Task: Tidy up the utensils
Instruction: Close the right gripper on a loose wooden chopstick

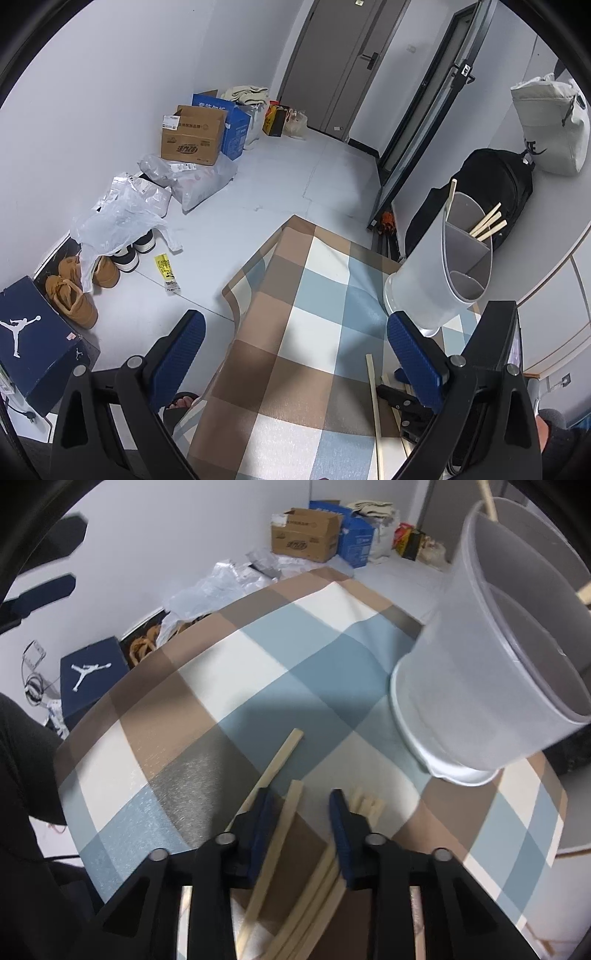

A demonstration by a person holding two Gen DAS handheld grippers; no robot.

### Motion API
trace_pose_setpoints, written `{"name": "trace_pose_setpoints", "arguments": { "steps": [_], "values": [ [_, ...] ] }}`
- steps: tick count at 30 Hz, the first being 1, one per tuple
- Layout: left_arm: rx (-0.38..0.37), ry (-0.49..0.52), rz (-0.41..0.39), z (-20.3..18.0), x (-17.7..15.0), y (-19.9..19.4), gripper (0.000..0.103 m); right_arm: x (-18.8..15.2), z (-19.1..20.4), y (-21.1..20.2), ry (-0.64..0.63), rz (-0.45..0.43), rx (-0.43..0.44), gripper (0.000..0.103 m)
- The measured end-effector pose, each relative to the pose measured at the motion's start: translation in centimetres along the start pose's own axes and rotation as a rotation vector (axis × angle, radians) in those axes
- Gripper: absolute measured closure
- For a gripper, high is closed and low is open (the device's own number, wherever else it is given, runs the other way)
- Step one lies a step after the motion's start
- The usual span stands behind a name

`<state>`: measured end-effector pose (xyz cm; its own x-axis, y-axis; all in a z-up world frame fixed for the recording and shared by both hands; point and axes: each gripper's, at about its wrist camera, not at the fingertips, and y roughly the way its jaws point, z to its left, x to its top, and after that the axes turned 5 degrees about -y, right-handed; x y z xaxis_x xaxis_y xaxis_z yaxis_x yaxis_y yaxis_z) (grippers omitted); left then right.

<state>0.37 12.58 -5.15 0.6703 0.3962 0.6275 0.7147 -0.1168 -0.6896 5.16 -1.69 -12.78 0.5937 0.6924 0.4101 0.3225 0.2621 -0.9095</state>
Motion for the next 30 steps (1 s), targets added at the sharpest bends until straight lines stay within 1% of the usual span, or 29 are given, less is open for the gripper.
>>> {"name": "trace_pose_setpoints", "arguments": {
  "steps": [1, 4, 7, 10, 14, 22, 24, 26, 30],
  "values": [
    [0.0, -0.004, -0.002, 0.1, 0.0, 0.0, 0.007, 0.1, 0.0, 0.1, 0.003, -0.001, 0.001, 0.08],
    [0.002, -0.013, -0.001, 0.3, 0.1, 0.0, 0.007, 0.2, 0.2, 0.1, 0.009, -0.005, 0.016, 0.089],
    [0.002, -0.022, 0.003, 0.5, 0.1, 0.1, 0.007, 0.1, -0.2, 0.1, 0.038, -0.01, 0.02, 0.095],
    [0.007, -0.015, 0.001, 0.5, 0.0, 0.1, 0.007, 0.0, -1.1, 0.0, 0.097, -0.028, 0.036, 0.096],
    [0.014, 0.002, -0.008, 0.2, -0.2, 0.2, 0.007, -0.5, -2.6, -1.1, 0.194, -0.083, 0.054, 0.097],
    [0.02, 0.047, 0.027, -0.8, -0.8, 1.3, 0.007, -2.0, -4.1, -7.0, 0.306, -0.283, 0.072, 0.097],
    [0.024, 0.071, 0.047, -1.5, -1.1, 1.7, 0.007, -2.5, -4.6, -8.3, 0.329, -0.331, 0.07, 0.097],
    [0.011, 0.093, 0.082, -2.4, -1.6, 2.2, 0.007, -3.2, -5.3, -9.8, 0.365, -0.395, 0.077, 0.097],
    [0.017, 0.142, 0.14, -3.9, -2.5, 3.3, 0.007, -4.3, -6.5, -12.3, 0.411, -0.495, 0.045, 0.097]
  ]
}}
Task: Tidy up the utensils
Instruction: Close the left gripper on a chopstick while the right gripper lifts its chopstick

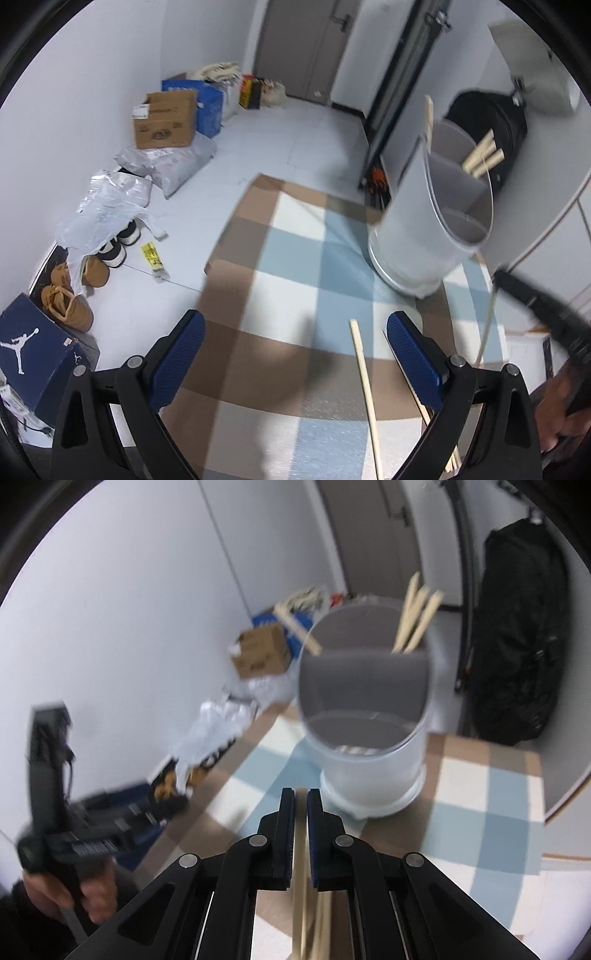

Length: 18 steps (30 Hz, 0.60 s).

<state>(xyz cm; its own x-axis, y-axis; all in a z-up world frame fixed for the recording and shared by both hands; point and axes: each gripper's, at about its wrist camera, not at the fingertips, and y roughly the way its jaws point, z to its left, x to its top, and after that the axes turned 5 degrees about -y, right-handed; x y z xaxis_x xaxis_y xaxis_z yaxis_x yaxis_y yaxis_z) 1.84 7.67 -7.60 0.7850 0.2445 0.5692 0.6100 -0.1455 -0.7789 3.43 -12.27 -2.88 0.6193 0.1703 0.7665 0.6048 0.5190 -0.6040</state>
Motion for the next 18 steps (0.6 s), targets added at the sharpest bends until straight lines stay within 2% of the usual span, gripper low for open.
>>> {"name": "trace_pose_setpoints", "arguments": {
  "steps": [5, 11, 18],
  "values": [
    [0.019, 0.059, 0.077, -1.9, -0.6, 1.9, 0.007, 0.2, -1.5, -2.5, 0.031, -0.085, -0.01, 0.097],
    [0.064, 0.078, 0.171, -3.0, -1.5, 3.8, 0.026, -0.4, -2.5, -4.8, 0.041, -0.139, -0.01, 0.097],
    [0.096, 0.075, 0.215, -4.2, -1.8, 4.8, 0.029, -0.4, -3.2, -7.0, 0.047, -0.221, -0.013, 0.097]
  ]
}}
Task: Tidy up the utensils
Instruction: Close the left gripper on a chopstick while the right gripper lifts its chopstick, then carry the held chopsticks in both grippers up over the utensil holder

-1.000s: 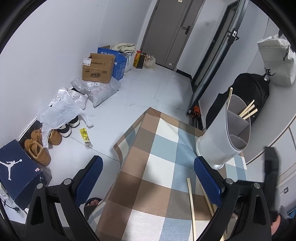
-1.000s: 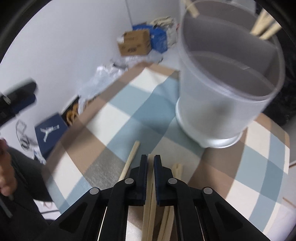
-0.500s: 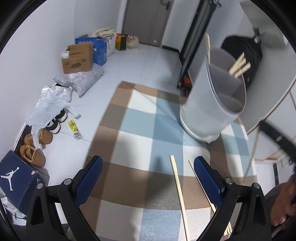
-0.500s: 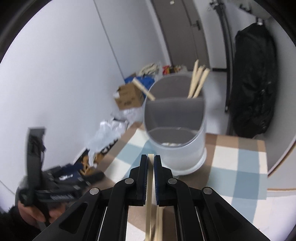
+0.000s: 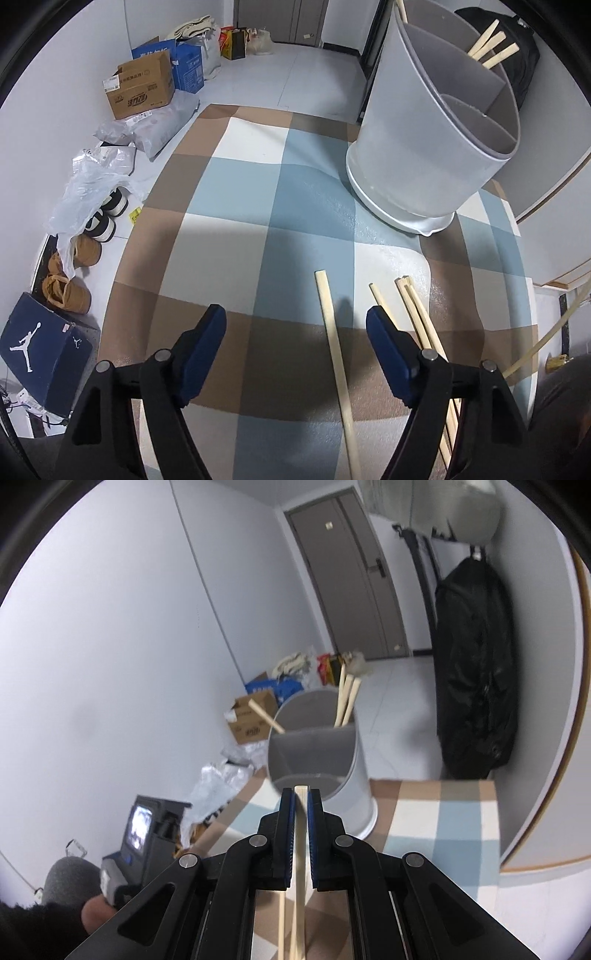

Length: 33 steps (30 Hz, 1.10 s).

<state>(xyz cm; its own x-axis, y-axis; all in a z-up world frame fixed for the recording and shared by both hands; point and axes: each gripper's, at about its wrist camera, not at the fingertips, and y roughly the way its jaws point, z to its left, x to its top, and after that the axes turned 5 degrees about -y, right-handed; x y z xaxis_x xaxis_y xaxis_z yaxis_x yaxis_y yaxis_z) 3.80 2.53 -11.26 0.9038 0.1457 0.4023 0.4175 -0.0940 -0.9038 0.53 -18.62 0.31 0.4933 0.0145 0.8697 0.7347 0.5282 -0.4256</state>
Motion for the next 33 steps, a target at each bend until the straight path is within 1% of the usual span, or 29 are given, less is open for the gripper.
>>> {"name": "trace_pose_setpoints", "arguments": {
  "steps": [1, 2, 3, 7, 8, 9, 11, 12, 14, 15, 16, 17, 18, 24, 26, 29, 33],
  "values": [
    [0.012, 0.0, 0.007, -0.1, 0.2, 0.2, 0.031, 0.0, -0.1, -0.1, -0.003, -0.005, -0.001, 0.097],
    [0.031, -0.001, 0.011, -0.3, 0.3, 0.4, 0.037, 0.0, -0.2, -0.2, -0.007, -0.011, -0.005, 0.097],
    [0.044, -0.004, 0.014, -0.3, 0.5, 0.6, 0.04, 0.0, -0.2, -0.4, -0.007, -0.017, -0.004, 0.097],
    [0.045, -0.025, 0.033, -0.5, 1.2, 1.1, 0.049, 0.1, -0.5, -0.9, -0.003, -0.037, 0.005, 0.097],
    [0.041, -0.026, 0.038, -0.6, 1.3, 1.2, 0.055, 0.1, -0.6, -1.1, -0.002, -0.041, 0.004, 0.097],
    [0.041, -0.025, 0.046, -0.8, 1.3, 1.4, 0.058, 0.1, -0.7, -1.2, 0.0, -0.044, 0.004, 0.097],
    [0.068, -0.006, 0.045, -1.2, 1.3, 1.5, 0.067, 0.1, -0.8, -1.4, -0.003, -0.047, 0.0, 0.097],
    [0.073, 0.002, 0.044, -1.4, 1.3, 1.5, 0.068, 0.1, -0.9, -1.5, -0.004, -0.049, -0.002, 0.097],
    [0.078, 0.01, 0.043, -1.5, 1.2, 1.5, 0.077, 0.1, -0.9, -1.7, -0.002, -0.051, -0.002, 0.097],
    [0.076, 0.009, 0.044, -1.4, 1.3, 1.5, 0.079, 0.1, -1.0, -1.8, 0.002, -0.053, -0.002, 0.097],
    [0.076, 0.005, 0.044, -1.3, 1.3, 1.5, 0.084, 0.1, -1.1, -1.9, 0.005, -0.053, -0.002, 0.097],
    [0.103, 0.0, 0.039, -1.2, 1.2, 1.4, 0.095, 0.1, -1.1, -2.0, 0.007, -0.053, 0.0, 0.097],
    [0.121, -0.003, 0.033, -1.2, 1.3, 1.5, 0.097, 0.1, -1.0, -2.0, 0.009, -0.053, 0.0, 0.097],
    [0.09, -0.04, 0.038, -0.8, 1.5, 1.5, 0.1, 0.1, -0.9, -2.0, 0.003, -0.056, -0.005, 0.097],
    [0.066, -0.078, 0.031, -0.2, 1.7, 1.4, 0.1, 0.1, -1.0, -2.0, 0.004, -0.056, -0.007, 0.097],
    [0.022, -0.129, -0.008, 0.5, 1.8, 0.3, 0.1, 0.1, -1.0, -2.1, 0.004, -0.06, -0.011, 0.097],
    [-0.002, -0.146, -0.088, 0.3, 2.4, -1.6, 0.1, 0.1, -1.1, -2.1, 0.002, -0.06, -0.014, 0.097]
  ]
}}
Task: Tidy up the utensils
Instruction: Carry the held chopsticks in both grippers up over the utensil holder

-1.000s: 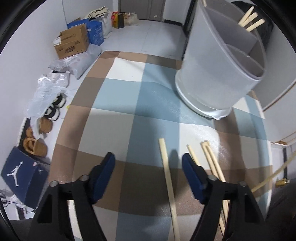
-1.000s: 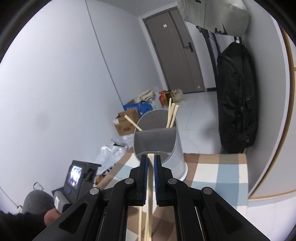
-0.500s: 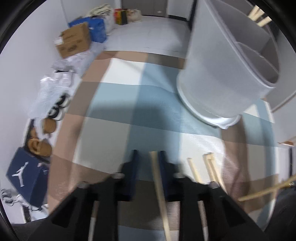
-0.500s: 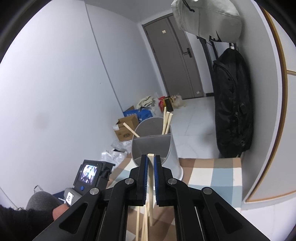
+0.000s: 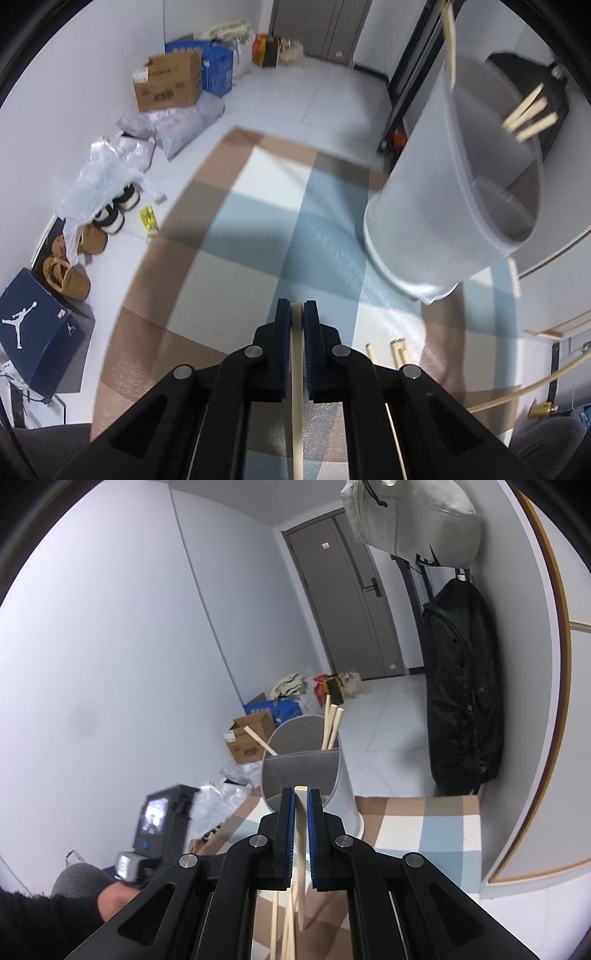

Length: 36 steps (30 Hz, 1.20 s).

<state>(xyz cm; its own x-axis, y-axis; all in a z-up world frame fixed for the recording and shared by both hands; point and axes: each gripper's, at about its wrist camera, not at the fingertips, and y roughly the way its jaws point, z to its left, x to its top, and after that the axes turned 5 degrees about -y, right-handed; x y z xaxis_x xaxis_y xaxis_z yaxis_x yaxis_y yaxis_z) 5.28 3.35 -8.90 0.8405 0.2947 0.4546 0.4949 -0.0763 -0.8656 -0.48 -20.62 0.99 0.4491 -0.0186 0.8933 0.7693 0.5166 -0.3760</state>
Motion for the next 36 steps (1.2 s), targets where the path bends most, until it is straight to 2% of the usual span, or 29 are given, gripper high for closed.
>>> {"name": "trace_pose_setpoints", "arguments": {
  "steps": [8, 17, 21, 24, 36],
  "values": [
    [-0.042, 0.015, -0.161, -0.5, 0.7, -4.2, 0.101, 0.3, 0.8, 0.3, -0.007, 0.011, 0.005, 0.097],
    [-0.121, 0.051, -0.26, 0.1, 1.1, -6.8, 0.101, 1.3, 2.2, 0.6, -0.031, 0.01, 0.007, 0.097],
    [-0.148, 0.071, -0.282, 0.0, 1.1, -7.9, 0.101, 2.0, 2.7, 0.4, -0.046, 0.005, 0.008, 0.097],
    [-0.14, 0.089, -0.305, -0.1, 1.0, -8.9, 0.101, 2.5, 3.1, 0.3, -0.051, 0.001, 0.011, 0.097],
    [-0.218, 0.105, -0.349, -1.1, 2.2, -13.0, 0.101, 5.4, 4.1, 0.0, -0.07, -0.008, 0.025, 0.097]
  ]
}}
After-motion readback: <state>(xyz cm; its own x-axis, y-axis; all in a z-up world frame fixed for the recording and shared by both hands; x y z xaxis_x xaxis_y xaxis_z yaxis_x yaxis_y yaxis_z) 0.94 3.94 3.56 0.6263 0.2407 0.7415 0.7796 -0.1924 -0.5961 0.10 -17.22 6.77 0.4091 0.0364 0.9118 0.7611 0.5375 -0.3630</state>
